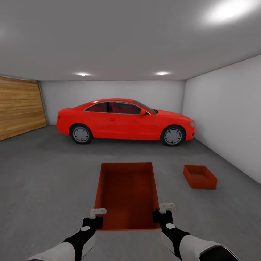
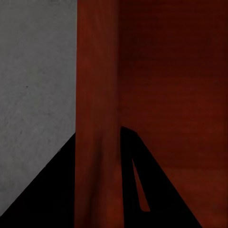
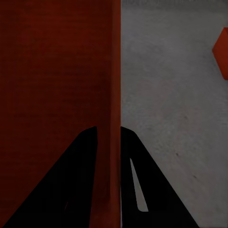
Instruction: Move the two storage containers from the living room to the garage. In the garage, place one container on the floor and stack the other container on top of it (either order is fine).
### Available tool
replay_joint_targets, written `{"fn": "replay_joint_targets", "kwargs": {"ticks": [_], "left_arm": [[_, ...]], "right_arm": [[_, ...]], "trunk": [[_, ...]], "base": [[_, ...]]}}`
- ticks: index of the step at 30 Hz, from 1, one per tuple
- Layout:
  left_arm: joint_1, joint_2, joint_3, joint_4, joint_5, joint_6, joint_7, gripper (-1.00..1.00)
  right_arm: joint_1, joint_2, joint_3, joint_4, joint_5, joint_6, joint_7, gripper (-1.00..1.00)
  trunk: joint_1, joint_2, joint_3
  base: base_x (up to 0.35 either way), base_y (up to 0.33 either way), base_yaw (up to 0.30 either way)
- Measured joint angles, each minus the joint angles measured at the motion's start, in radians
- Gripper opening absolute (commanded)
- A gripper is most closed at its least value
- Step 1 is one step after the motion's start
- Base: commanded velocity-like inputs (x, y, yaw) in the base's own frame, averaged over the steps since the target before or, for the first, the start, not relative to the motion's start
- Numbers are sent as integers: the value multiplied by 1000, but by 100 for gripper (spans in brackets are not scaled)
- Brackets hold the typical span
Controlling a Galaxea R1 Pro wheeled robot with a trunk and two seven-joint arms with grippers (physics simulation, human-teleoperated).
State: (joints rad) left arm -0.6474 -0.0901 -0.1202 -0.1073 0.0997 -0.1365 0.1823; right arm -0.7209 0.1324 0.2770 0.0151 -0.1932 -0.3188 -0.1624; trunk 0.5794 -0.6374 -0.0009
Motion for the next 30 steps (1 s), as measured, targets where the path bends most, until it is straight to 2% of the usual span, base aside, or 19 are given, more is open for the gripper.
{"fn": "replay_joint_targets", "kwargs": {"ticks": [30], "left_arm": [[0,0,0,1,1,-2,0,-100]], "right_arm": [[-1,0,1,0,1,0,0,-100]], "trunk": [[0,0,0]], "base": [[321,0,0]]}}
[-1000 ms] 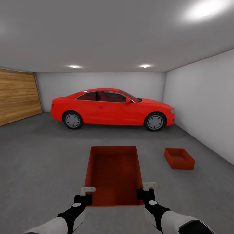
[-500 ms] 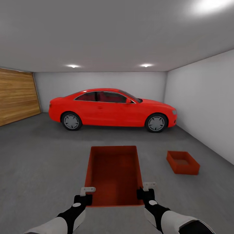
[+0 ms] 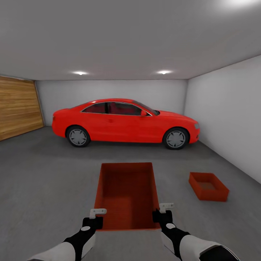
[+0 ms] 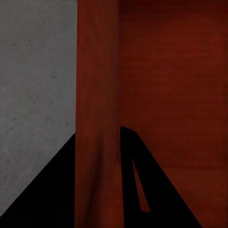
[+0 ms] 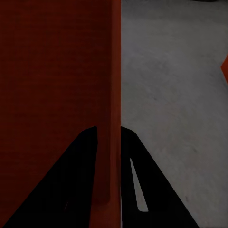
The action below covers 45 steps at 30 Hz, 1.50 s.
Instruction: Move the two storage containers from the living room to the garage. In the garage, place one container on the floor and stack the other container on top of it (either order is fine).
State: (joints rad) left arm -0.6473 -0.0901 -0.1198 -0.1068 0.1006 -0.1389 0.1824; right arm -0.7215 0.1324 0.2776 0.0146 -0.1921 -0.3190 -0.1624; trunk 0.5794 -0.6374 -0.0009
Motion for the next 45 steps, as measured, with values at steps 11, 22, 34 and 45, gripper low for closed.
{"fn": "replay_joint_targets", "kwargs": {"ticks": [11,22,34,45], "left_arm": [[0,0,-1,0,1,-1,0,-100],[0,0,-1,1,2,-2,0,-100],[0,0,-2,1,3,-2,0,-100],[0,0,-1,1,2,-2,0,-100]], "right_arm": [[0,0,0,0,0,0,0,-100],[0,0,0,-1,1,-1,0,-100],[0,0,-1,-1,2,0,0,-100],[0,0,1,0,1,0,0,-100]], "trunk": [[0,0,0],[0,0,0],[0,0,0],[0,0,0]], "base": [[321,0,-32],[321,0,-242],[321,0,-98],[321,0,-1]]}}
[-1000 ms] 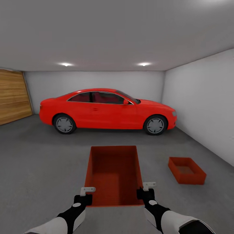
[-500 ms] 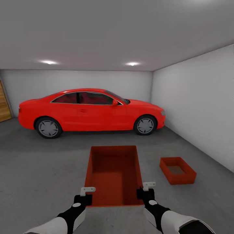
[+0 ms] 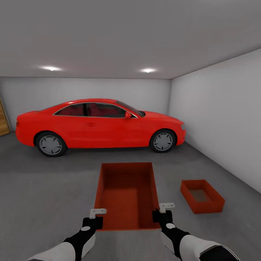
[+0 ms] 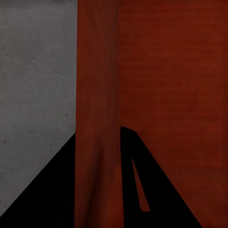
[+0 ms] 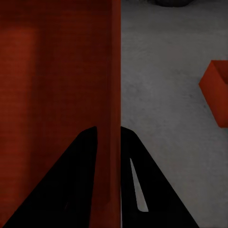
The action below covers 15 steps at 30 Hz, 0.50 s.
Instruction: Move the two storage containers from the living room to the garage. In the garage, place one container on the floor and stack the other container on top of it (either order is fine).
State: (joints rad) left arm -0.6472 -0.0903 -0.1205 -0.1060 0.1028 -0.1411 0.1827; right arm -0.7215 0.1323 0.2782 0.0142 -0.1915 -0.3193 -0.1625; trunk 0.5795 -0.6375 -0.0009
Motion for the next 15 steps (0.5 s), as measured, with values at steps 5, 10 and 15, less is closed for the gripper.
{"fn": "replay_joint_targets", "kwargs": {"ticks": [5,10,15], "left_arm": [[0,0,-1,0,0,0,0,-100],[0,0,0,0,0,0,0,-100],[0,0,0,0,0,0,0,-100]], "right_arm": [[0,0,-1,0,1,0,0,-100],[0,0,-2,0,2,0,0,-100],[0,0,0,0,0,-1,0,-100]], "trunk": [[0,0,0],[0,0,0],[0,0,0]], "base": [[321,0,0],[321,0,0],[321,0,-139]]}}
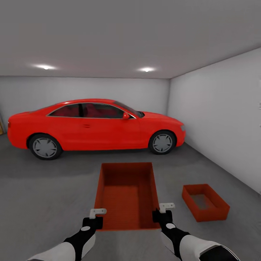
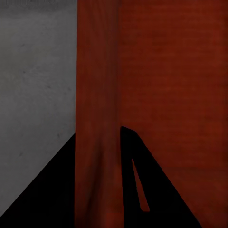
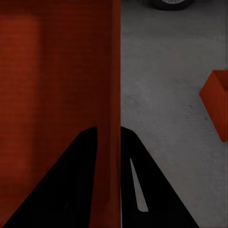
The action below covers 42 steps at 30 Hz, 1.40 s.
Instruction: Move the two storage containers from the living room to the garage. In the garage, place one container on the floor and stack the other container on top of it (either order is fine).
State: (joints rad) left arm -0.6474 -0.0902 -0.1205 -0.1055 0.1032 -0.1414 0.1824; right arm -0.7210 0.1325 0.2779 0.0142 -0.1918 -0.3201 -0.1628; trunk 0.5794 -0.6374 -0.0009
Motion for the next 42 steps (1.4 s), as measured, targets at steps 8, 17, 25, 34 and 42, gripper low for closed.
{"fn": "replay_joint_targets", "kwargs": {"ticks": [8,17,25,34,42], "left_arm": [[0,0,0,0,0,0,0,-100],[0,0,-1,0,1,-1,0,-100],[0,0,1,0,-2,2,-1,-100],[0,0,1,0,-1,0,-1,-100],[0,1,0,0,1,0,-1,-100]], "right_arm": [[0,0,1,0,-1,0,0,-100],[0,0,1,0,-1,0,0,-100],[0,0,1,1,-3,0,0,-100],[0,0,1,0,-2,0,0,-100],[0,1,1,0,-1,1,0,-100]], "trunk": [[0,0,0],[0,0,0],[0,0,0],[0,0,0],[0,0,0]], "base": [[321,0,-268],[321,0,-279],[316,120,-279],[304,206,-194],[304,185,-8]]}}
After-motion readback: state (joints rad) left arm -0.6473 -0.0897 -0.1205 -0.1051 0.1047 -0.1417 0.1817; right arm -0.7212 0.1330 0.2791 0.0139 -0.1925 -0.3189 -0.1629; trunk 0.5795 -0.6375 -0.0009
